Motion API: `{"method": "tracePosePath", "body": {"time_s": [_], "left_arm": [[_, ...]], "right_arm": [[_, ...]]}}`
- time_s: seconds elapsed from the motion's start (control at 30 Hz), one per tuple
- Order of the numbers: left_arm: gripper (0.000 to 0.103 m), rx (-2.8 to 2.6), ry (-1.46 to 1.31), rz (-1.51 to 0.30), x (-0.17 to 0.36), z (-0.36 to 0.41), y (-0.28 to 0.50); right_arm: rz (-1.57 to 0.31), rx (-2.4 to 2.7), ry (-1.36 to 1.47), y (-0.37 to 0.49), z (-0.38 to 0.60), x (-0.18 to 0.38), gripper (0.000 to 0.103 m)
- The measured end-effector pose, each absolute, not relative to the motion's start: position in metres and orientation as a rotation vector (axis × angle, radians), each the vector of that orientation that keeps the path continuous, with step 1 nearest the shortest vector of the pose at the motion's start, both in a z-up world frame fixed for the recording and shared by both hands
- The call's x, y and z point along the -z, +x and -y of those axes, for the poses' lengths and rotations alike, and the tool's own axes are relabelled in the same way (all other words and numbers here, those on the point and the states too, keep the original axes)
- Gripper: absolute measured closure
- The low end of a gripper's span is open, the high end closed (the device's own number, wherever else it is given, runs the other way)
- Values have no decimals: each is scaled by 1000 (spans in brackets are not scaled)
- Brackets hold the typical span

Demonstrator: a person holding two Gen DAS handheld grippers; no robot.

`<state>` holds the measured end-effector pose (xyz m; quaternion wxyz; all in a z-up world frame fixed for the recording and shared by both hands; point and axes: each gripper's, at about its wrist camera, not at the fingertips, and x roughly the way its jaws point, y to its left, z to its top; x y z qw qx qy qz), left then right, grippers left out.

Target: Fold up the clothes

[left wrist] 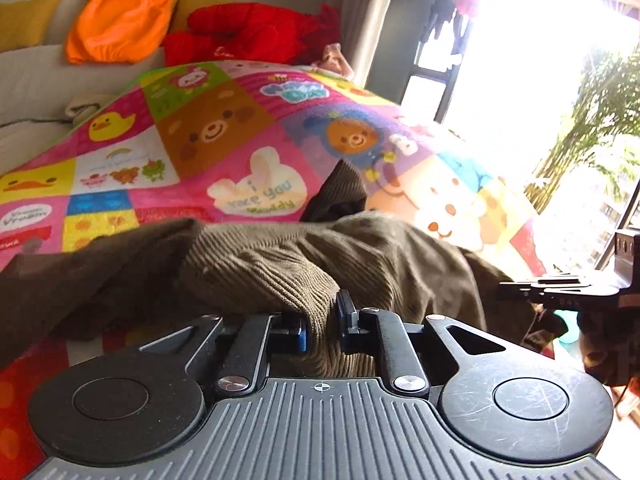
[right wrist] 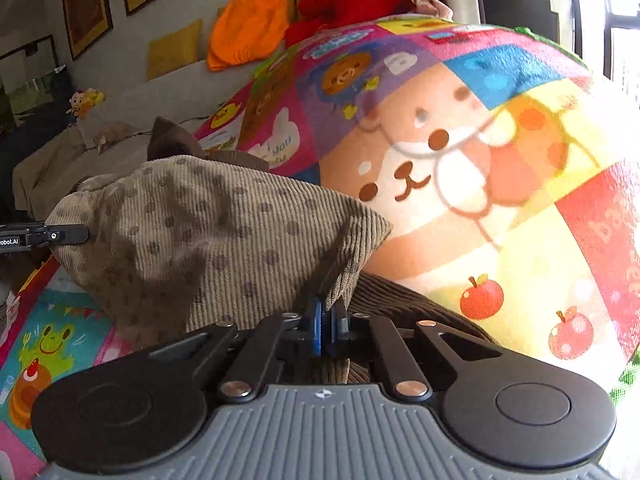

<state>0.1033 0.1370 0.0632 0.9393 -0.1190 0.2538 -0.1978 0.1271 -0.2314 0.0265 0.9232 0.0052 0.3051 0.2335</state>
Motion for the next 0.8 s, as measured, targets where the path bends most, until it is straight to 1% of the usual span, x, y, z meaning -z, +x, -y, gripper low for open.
{"method": "tracePosePath", "body": {"time_s": [0.1,0.17,0.27,0.3,0.37,0.43,0.5,0.53,0.57,0.6,0.63,0.73,0.8], "left_arm": [[88,409,-330,-440,-107,-158,82],[88,406,-373,-409,-126,-174,65],[88,402,-455,-430,-128,-199,36],[85,397,-472,-454,-123,-206,25],[76,382,-482,-515,-107,-218,4],[58,352,-485,-566,-88,-227,-15],[48,323,-496,-603,-74,-238,-29],[45,312,-498,-608,-72,-243,-33],[42,301,-499,-612,-70,-247,-35],[31,290,-499,-616,-68,-252,-38],[20,286,-490,-615,-69,-255,-38],[13,284,-451,-614,-76,-257,-38],[9,277,-423,-619,-78,-256,-39]], "right_arm": [[-517,-556,95,106,229,-80,100],[-453,-617,168,88,235,-115,100],[-417,-703,241,61,242,-147,100],[-433,-725,249,53,244,-149,100],[-483,-750,228,35,244,-144,100],[-557,-762,172,19,241,-125,99],[-628,-768,119,4,240,-105,94],[-656,-753,109,1,242,-97,93],[-672,-737,105,-1,245,-91,87],[-682,-714,108,-1,251,-88,80],[-679,-685,114,0,256,-87,78],[-654,-628,133,13,264,-92,71],[-652,-611,143,23,263,-90,58]]}}
